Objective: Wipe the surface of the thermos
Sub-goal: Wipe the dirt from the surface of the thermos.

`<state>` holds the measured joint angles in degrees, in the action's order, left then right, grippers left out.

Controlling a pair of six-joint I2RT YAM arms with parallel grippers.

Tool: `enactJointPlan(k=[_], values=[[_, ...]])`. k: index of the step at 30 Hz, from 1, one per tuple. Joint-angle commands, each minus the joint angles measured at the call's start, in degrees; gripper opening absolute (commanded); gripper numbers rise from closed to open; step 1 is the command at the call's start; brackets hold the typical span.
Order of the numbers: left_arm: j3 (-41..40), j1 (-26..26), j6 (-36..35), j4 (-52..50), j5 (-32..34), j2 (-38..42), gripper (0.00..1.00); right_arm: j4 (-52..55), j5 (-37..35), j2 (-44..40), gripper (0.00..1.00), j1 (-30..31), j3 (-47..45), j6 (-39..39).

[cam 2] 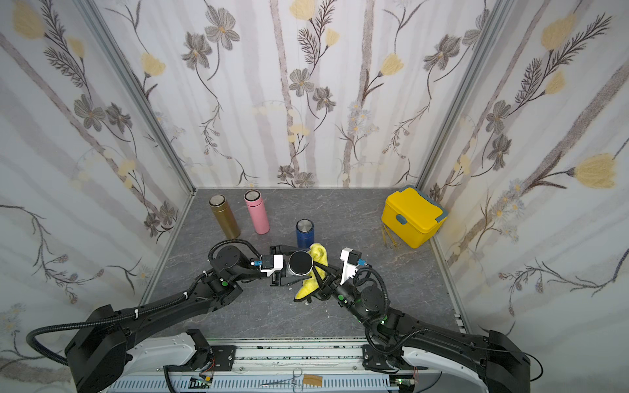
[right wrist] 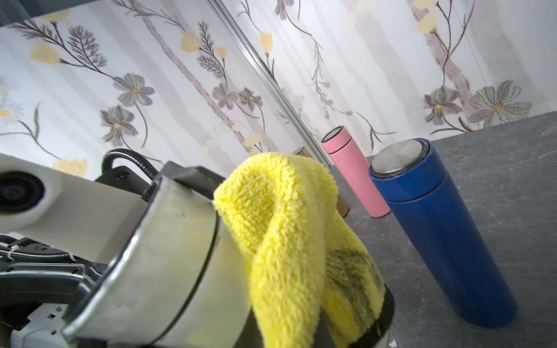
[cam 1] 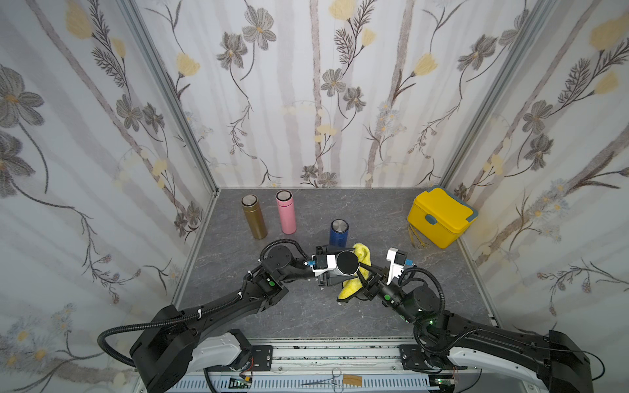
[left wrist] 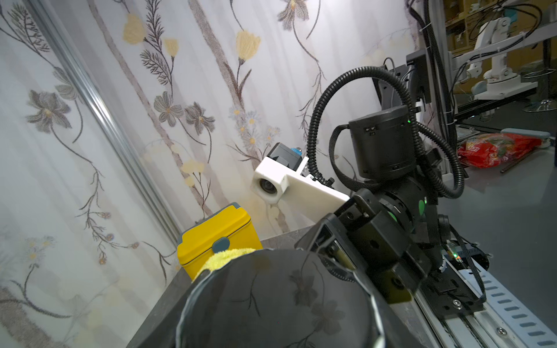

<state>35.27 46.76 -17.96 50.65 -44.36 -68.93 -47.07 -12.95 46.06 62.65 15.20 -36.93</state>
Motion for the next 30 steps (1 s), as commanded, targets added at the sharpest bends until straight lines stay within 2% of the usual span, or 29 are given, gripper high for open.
enactJointPlan(k=[1,5,12,16,21,24,30], values=[[0.32,0.04,-0.66,-1.59,1.24,-0.72,0.00,-9.23,11.39,2.84,0.00,0.02,-3.08,-0.97],[-0.08,0.08,-0.96,-0.75,2.96,-0.47,0.00,-16.92,14.09,7.60,0.00,-4.31,-7.03,-4.39],[-2.26,0.00,-3.39,1.43,-0.12,1.71,0.00,-8.49,18.41,1.97,0.00,-6.14,0.71,-2.00],[-1.89,0.07,-4.14,0.66,-1.56,2.45,0.00,-9.68,21.20,2.77,0.00,-6.14,2.10,-2.15],[-1.73,0.02,-6.91,-1.69,-4.50,2.74,0.00,-21.69,21.54,11.33,0.00,-6.64,-5.37,-4.49],[-1.73,0.00,-8.55,-3.12,-6.15,2.74,0.00,-27.15,23.34,13.38,0.00,-7.41,-6.86,-5.47],[-1.45,0.05,-12.18,-6.27,-8.01,2.66,0.00,-11.48,24.29,4.92,0.00,-7.73,2.12,-1.41]])
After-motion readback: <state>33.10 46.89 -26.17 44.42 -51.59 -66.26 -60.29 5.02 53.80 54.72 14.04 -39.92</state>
